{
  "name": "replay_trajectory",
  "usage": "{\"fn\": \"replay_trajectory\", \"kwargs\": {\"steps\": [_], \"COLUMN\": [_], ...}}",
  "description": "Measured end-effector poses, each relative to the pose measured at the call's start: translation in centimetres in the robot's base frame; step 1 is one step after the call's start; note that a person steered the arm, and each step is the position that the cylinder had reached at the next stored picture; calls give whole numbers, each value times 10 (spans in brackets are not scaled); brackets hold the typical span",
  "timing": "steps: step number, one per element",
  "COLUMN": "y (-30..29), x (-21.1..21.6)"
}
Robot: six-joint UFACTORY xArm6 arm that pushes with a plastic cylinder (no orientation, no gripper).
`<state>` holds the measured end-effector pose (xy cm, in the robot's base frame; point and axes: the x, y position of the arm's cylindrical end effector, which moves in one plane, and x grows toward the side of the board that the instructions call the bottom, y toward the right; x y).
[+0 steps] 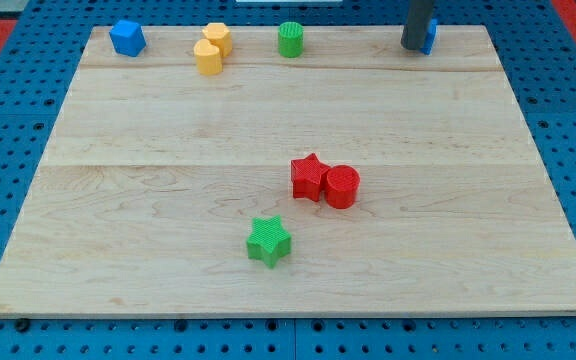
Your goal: Move the blue triangle to the top right
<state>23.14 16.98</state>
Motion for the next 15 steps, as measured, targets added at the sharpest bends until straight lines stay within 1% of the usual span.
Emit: {"fn": "replay_trajectory", "kwargs": {"steps": [1,2,3,6,7,9,11,13,15], "y": [-25,-39,-38,6,8,-25,-25,4,9], "x": [-7,-38,-40,-39,-39,-39,-20,-18,-18]}}
